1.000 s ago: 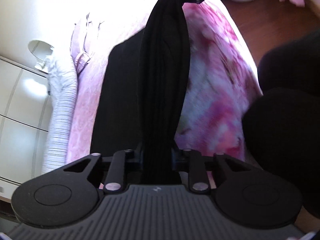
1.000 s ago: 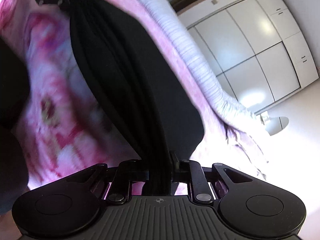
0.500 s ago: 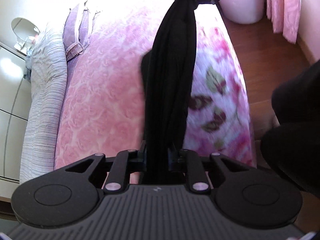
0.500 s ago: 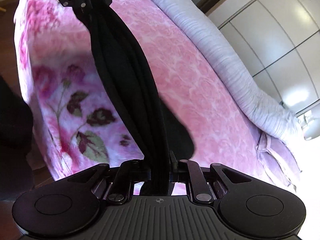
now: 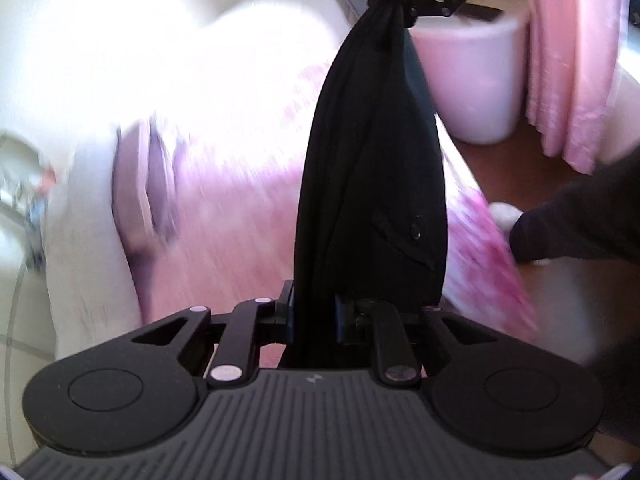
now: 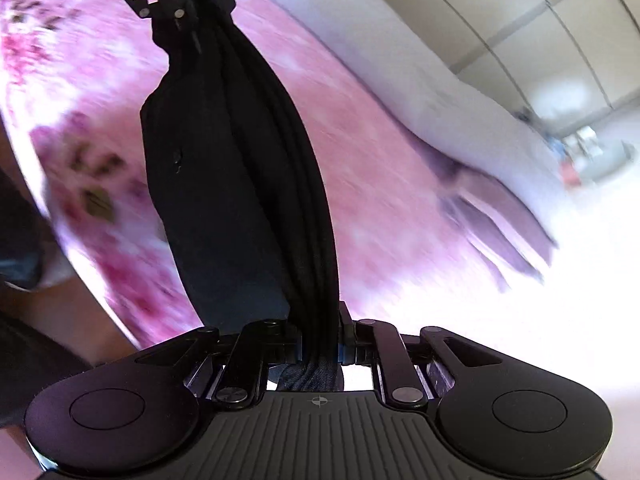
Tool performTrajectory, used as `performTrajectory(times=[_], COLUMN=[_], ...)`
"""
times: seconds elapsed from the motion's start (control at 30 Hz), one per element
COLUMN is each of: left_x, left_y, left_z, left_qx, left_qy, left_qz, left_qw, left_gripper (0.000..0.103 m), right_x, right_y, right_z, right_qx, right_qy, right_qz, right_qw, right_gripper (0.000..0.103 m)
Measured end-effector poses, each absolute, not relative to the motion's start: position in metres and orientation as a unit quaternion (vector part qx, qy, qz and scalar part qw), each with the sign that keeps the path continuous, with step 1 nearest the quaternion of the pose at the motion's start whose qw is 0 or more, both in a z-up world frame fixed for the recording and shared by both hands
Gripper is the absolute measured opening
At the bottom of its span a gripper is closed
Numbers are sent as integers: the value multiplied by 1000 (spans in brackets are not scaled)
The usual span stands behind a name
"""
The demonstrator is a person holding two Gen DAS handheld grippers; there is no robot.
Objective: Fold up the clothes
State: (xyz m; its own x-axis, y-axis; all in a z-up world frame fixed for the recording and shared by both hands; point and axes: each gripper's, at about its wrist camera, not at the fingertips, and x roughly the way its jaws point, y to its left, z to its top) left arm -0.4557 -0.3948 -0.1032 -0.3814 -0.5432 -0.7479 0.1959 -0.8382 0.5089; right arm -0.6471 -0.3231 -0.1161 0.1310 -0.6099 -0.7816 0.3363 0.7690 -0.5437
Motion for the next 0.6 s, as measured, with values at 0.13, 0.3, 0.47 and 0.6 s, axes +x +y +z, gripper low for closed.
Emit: performTrajectory(times=[0.13,0.3,0.47,0.6], left_x=[-568,-702,-787,-815], left_y=[-485,-576,-618,-616], left_z=[-104,-140,-272,-354], left_qx=[492,482,554,606], left_qy=[-221,-236,-170,-120], left_qz=[-805,-795,-774,-756], left_qw=[248,282,255,217], left_gripper=[17,17,15,15], right_x=[-742,-865,-950,-976], right_y=[-408,-516,-574,-588], right_z=[-114,-131,-238,-337], right_qx=[-141,-184,-136,-46], right_qy=[575,548,552,600], right_qz=[-361,-429,-438,-397], right_qw=[721,694,696,693], right_gripper=[12,13,14,14])
